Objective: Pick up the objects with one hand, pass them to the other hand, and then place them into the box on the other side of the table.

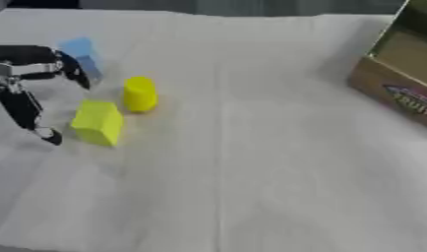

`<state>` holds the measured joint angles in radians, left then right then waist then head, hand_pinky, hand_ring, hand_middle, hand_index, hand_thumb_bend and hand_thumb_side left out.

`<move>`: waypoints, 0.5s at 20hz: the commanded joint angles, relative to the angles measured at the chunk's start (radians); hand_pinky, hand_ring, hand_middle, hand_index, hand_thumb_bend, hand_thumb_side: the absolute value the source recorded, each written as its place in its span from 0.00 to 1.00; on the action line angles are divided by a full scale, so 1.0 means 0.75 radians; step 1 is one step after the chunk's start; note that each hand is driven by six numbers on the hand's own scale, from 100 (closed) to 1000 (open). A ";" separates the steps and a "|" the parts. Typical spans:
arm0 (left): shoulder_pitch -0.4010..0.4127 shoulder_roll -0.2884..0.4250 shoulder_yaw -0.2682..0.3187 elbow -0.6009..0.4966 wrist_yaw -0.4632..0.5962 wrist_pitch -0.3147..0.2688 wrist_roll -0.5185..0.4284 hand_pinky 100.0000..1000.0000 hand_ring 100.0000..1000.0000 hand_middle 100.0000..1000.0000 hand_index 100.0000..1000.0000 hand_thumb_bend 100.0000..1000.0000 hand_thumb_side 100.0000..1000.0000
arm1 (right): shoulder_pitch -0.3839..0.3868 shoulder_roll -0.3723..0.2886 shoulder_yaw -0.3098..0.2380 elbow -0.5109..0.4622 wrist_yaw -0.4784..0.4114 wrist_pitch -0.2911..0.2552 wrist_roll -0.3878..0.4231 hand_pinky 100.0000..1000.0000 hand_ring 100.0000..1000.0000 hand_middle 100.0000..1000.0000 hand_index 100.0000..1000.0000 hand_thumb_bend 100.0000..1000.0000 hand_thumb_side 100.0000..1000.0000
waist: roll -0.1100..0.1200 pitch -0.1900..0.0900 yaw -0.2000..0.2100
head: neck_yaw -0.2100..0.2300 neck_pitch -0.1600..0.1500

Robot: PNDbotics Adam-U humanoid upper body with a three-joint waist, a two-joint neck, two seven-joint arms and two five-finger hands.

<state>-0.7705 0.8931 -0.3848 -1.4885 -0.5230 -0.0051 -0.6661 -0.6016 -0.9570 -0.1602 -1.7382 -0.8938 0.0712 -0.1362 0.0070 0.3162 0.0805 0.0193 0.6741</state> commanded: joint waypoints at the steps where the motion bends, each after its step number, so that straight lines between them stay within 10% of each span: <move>1: -0.039 0.002 -0.002 0.035 -0.019 -0.015 -0.004 0.86 0.82 0.73 0.77 0.75 0.00 | -0.012 -0.041 -0.019 -0.013 0.007 0.004 -0.002 0.98 0.80 0.74 0.90 0.03 0.46 | 0.015 -0.004 -0.003 | 0.007 -0.016; 10: -0.088 -0.081 -0.014 0.119 -0.094 -0.054 0.061 0.85 0.81 0.72 0.77 0.75 0.00 | -0.005 -0.034 -0.018 -0.014 0.009 0.009 -0.001 0.98 0.80 0.74 0.90 0.03 0.47 | 0.016 0.001 -0.005 | 0.014 -0.021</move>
<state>-0.8170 0.8160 -0.4041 -1.3978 -0.5833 -0.0427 -0.6323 -0.5973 -0.9554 -0.1602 -1.7382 -0.8931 0.0757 -0.1365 0.0070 0.3212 0.0767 0.0257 0.6710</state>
